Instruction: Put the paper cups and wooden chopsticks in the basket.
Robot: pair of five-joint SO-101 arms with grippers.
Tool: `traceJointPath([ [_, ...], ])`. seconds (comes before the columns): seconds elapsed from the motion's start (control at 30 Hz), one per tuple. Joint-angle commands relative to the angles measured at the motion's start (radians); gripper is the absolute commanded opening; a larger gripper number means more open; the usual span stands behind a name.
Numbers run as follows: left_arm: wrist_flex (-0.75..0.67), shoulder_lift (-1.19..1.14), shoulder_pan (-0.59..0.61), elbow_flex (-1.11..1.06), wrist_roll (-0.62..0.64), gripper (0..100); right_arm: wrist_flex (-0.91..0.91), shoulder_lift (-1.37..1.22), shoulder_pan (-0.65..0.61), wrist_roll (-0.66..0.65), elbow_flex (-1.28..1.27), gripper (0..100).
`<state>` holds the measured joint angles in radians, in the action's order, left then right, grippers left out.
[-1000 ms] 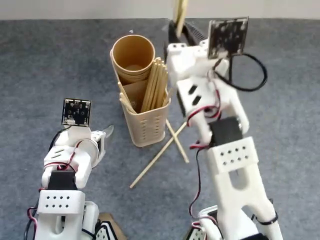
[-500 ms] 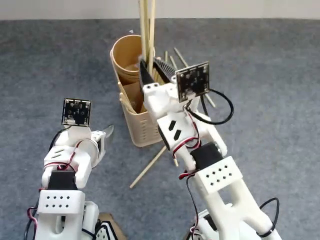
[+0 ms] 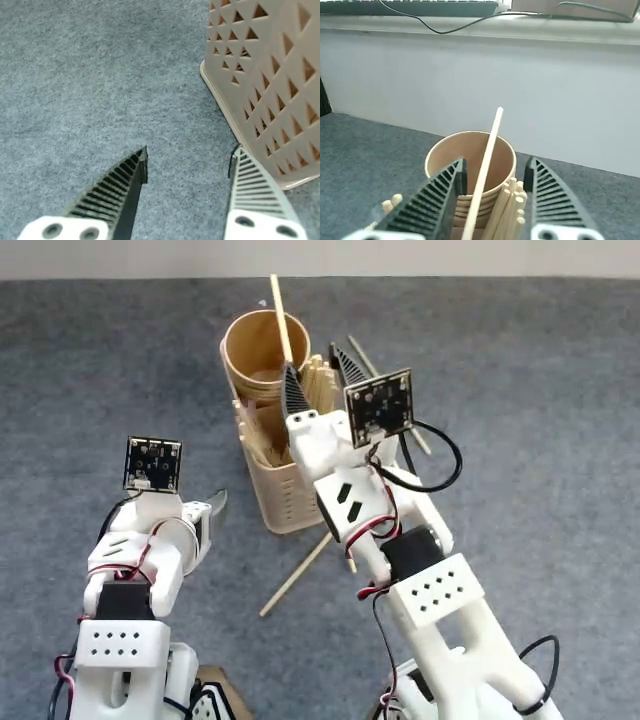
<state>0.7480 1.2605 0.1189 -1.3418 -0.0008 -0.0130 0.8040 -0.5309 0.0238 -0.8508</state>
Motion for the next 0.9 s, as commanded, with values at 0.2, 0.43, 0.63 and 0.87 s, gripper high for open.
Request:
traceJointPath([
  [0.2,-0.020,0.010,-0.008,0.007,0.006,26,-0.275,0.042,-0.001,-0.094,0.001,17.0],
  [0.43,-0.020,0.013,-0.008,0.007,0.006,26,-0.383,0.033,0.076,-0.138,0.001,17.0],
  [0.63,-0.020,0.015,-0.008,0.007,0.006,26,-0.441,0.041,0.217,-0.155,0.007,17.0],
  [0.87,-0.020,0.015,-0.008,0.007,0.006,26,-0.478,0.097,0.177,-0.157,0.035,17.0],
])
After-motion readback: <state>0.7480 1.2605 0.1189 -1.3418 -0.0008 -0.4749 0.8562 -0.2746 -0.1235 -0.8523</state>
